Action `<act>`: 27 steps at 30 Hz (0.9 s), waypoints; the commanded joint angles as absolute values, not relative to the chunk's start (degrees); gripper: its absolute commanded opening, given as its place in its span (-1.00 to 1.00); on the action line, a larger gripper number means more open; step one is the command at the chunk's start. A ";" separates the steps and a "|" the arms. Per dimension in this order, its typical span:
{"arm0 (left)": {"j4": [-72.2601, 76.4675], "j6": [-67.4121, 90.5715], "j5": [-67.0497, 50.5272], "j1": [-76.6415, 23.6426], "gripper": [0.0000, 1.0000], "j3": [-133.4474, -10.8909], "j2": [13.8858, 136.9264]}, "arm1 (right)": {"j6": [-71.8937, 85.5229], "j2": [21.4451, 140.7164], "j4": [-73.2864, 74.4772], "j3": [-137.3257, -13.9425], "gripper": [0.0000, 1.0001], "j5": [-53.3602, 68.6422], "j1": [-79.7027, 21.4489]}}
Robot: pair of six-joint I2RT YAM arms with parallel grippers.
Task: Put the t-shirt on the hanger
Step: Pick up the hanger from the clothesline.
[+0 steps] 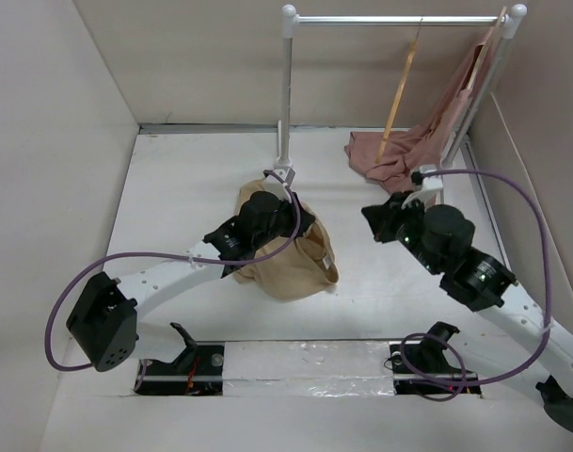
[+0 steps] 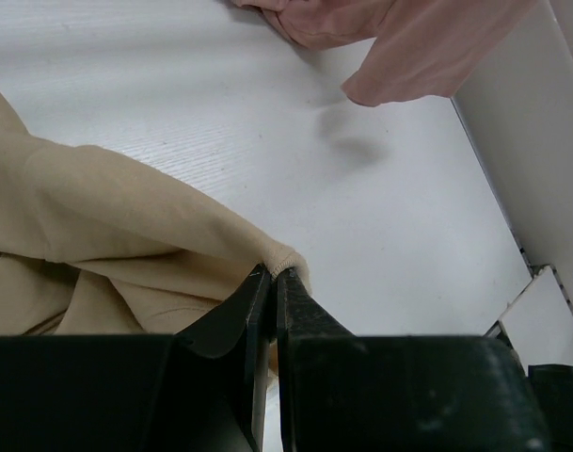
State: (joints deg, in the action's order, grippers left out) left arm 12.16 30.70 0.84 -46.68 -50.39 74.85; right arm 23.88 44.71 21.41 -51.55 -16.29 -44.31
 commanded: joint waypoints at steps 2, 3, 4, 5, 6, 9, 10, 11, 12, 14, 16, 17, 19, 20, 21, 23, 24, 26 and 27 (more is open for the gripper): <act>17.22 31.99 0.26 -47.81 -1.00 -51.33 75.23 | 15.41 48.67 14.43 -63.68 -1.00 -21.70 -41.23; 18.18 32.08 0.35 -47.81 -1.00 -50.98 75.15 | 14.25 52.61 12.41 -65.90 -1.00 -21.71 -39.57; 18.72 32.08 0.26 -47.81 -1.00 -50.19 75.15 | 13.54 55.17 12.39 -68.62 -1.00 -21.27 -35.20; 19.24 32.17 0.35 -47.81 -1.00 -49.92 75.06 | 11.97 57.72 12.39 -74.30 -1.00 -20.83 -32.89; 18.99 32.25 0.26 -48.33 -1.00 -50.10 75.23 | 11.52 60.44 14.31 -77.84 -1.00 -19.96 -30.44; 18.63 31.82 0.44 -48.34 -1.00 -50.54 74.54 | 10.55 70.29 16.35 -89.16 -0.77 -18.01 -23.92; 19.15 31.90 0.44 -48.34 -1.00 -49.93 74.36 | 10.37 74.40 17.13 -91.82 -0.17 -17.76 -22.60; 19.60 31.90 0.27 -48.34 -1.00 -49.66 74.09 | 10.28 76.71 18.27 -94.72 0.08 -16.88 -20.06; 19.86 31.90 0.26 -48.34 -1.00 -49.66 74.00 | 10.28 79.16 21.41 -100.49 0.25 -16.44 -18.91; 19.77 32.17 -1.75 -48.87 -1.00 -49.75 74.00 | 10.28 84.78 23.46 -105.10 0.45 -15.03 -17.06; 21.09 32.25 -2.11 -48.87 -1.00 -48.79 73.57 | 10.11 88.05 25.48 -110.18 0.48 -14.42 -16.44; 21.09 32.26 -2.20 -48.87 -1.00 -48.69 73.56 | 9.59 91.02 27.49 -111.95 0.48 -14.85 -16.44; 20.22 32.08 -2.20 -48.87 -1.00 -49.22 73.57 | 9.06 93.24 28.04 -115.03 0.49 -20.09 -16.44; 20.13 31.91 -2.02 -48.87 -1.00 -49.04 73.39 | 8.62 94.21 27.95 -115.57 0.49 -21.17 -16.44; 20.48 31.90 -1.59 -49.39 -1.00 -48.87 72.87 | 8.44 95.96 27.69 -116.19 0.49 -21.79 -16.44; 20.83 31.90 -1.67 -49.39 -1.00 -48.25 72.69 | 8.18 97.81 27.68 -118.55 0.45 -22.50 -15.91; 20.31 31.90 -1.67 -49.39 -1.00 -48.51 72.95 | 8.17 99.65 28.03 -119.43 0.41 -22.94 -15.30; 20.04 31.99 -1.84 -49.39 -1.00 -48.69 73.04 | 7.56 101.33 27.95 -121.71 0.30 -24.17 -15.29; 20.82 32.08 -1.85 -49.39 -1.00 -48.34 72.69 | 7.30 101.95 27.86 -122.34 0.25 -24.69 -14.68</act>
